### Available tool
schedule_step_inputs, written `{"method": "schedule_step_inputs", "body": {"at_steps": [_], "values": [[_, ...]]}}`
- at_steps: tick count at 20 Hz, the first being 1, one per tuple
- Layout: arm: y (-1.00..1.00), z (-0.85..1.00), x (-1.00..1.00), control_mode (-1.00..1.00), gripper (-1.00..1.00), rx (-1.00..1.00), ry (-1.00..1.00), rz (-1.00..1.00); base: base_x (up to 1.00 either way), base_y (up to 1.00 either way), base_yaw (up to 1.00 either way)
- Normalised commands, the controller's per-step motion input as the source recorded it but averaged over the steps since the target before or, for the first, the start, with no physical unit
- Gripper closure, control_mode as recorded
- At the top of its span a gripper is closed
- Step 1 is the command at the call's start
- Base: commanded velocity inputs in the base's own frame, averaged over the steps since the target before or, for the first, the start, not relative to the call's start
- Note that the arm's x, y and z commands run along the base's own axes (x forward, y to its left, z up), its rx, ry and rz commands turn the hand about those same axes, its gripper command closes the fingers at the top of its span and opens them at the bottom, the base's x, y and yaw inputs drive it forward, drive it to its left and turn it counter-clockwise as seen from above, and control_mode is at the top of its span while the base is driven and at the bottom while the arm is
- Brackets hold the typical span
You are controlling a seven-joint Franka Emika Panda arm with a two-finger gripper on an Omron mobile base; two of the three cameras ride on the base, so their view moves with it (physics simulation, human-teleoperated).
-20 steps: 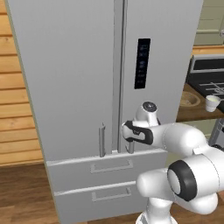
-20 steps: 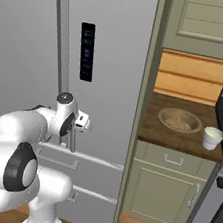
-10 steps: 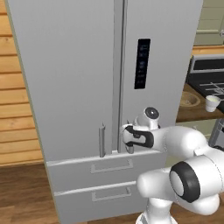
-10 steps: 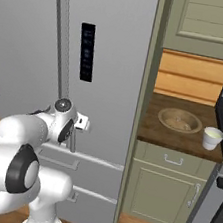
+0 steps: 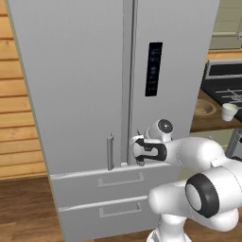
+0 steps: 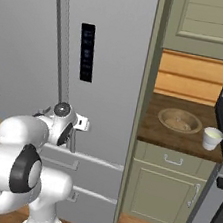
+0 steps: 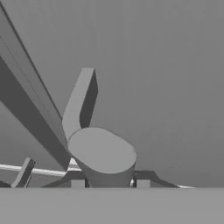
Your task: Grab a lemon wedge from the fridge and one ice cube from the ice bowl, and put them in the glass of lemonade.
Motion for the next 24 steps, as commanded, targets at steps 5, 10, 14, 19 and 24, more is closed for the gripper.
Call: {"method": "schedule_step_inputs", "body": {"at_steps": [5, 10, 14, 19, 24], "values": [[-0.23, 0.00, -0.03, -1.00, 1.00, 0.00, 0.07, 0.00, 0.00, 0.00, 0.00], [-0.68, 0.00, -0.69, -1.00, 1.00, 0.06, 0.00, -0.06, 0.00, 0.00, 0.00], [-0.74, 0.00, -0.78, -1.00, 1.00, 0.09, 0.00, -0.10, 0.00, 0.00, 0.00], [-0.70, -0.08, -0.96, -1.00, 1.00, 0.08, -0.05, -0.10, 0.00, 0.00, 0.00], [-0.23, 0.07, -1.00, -1.00, 1.00, 0.04, -0.12, -0.01, 0.00, 0.00, 0.00]]}}
